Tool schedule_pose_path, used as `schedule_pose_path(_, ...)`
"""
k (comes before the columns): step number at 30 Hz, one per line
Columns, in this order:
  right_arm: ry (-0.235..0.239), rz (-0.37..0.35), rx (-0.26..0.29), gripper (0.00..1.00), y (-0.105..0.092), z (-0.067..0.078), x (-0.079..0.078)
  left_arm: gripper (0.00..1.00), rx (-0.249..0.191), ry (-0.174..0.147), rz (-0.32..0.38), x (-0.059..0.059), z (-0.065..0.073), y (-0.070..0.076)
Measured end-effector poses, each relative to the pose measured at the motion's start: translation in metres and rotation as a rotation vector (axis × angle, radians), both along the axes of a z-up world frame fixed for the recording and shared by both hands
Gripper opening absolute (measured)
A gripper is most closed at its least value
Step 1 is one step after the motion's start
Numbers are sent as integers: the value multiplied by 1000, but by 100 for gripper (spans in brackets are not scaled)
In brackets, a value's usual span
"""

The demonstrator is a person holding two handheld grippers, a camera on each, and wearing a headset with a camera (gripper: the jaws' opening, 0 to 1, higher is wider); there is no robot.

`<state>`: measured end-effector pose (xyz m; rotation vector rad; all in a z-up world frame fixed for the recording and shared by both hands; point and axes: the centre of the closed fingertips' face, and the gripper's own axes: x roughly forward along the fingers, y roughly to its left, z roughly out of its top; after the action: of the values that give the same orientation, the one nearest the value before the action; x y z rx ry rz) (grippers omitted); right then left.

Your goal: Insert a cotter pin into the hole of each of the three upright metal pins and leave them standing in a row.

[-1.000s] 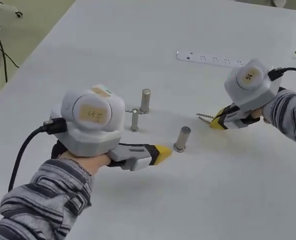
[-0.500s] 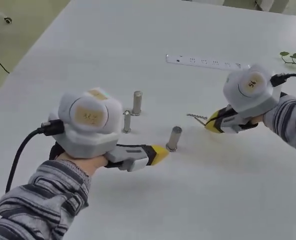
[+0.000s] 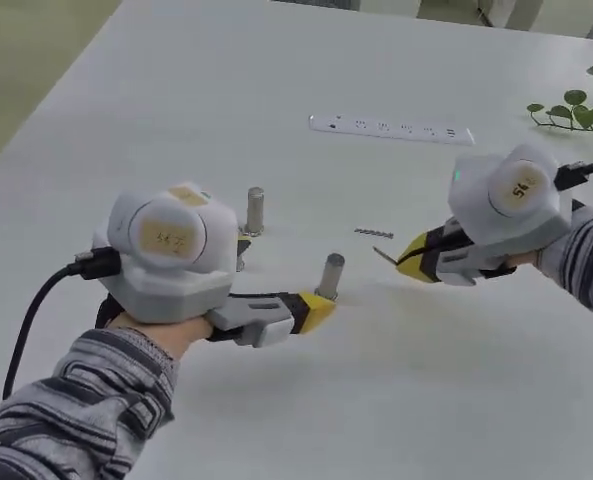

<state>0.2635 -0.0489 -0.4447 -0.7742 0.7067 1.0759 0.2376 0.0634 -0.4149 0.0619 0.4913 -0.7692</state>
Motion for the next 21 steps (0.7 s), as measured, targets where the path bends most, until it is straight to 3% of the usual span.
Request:
schedule_pose_path(5,-24,53,9,0,5,3,-16,62,-35,3,-35,-5,4,-9)
schedule_pose_path(12,-73,116,36,0,14,8,-32,48,-72,0,-75,-11,11,-19)
schedule_pose_path(15,-85,141,49,0,19,11,-38,42,-104,23,-96,-16,12,-24)
schedule_pose_path(21,-118,211,74,0,32,17,-49,33,-118,54,-125,-23,11,-31)
